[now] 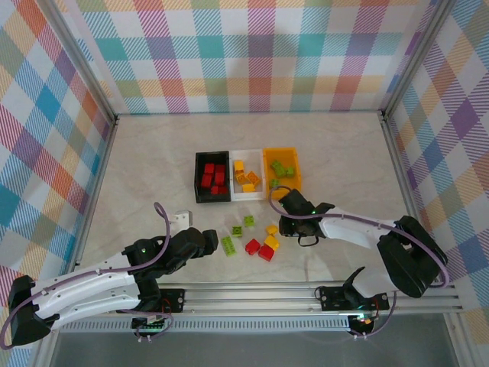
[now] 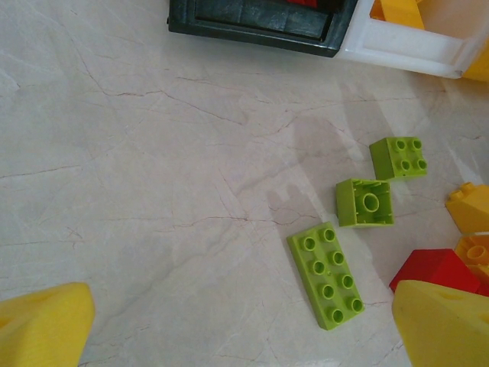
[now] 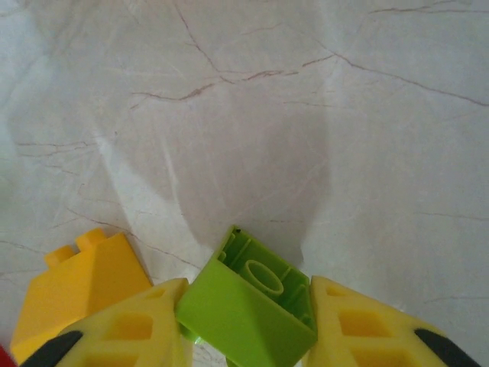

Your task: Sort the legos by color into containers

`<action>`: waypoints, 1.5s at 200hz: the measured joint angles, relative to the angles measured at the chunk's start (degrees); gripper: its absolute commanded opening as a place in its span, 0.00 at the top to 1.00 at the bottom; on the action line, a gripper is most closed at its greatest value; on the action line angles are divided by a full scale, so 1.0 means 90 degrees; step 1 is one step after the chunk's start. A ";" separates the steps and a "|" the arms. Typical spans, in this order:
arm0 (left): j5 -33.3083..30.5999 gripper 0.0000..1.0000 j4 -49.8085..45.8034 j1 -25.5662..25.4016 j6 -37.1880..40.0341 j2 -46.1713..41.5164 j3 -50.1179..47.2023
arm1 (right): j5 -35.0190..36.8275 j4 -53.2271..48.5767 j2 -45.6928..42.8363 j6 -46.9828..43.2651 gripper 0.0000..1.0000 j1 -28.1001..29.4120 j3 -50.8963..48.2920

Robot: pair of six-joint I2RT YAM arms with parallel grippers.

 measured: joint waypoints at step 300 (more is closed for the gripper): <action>0.0039 0.00 -0.0342 0.0000 -0.0051 -0.0729 0.0015 | -0.0265 0.0143 0.2259 -0.0160 0.28 0.1093 0.2341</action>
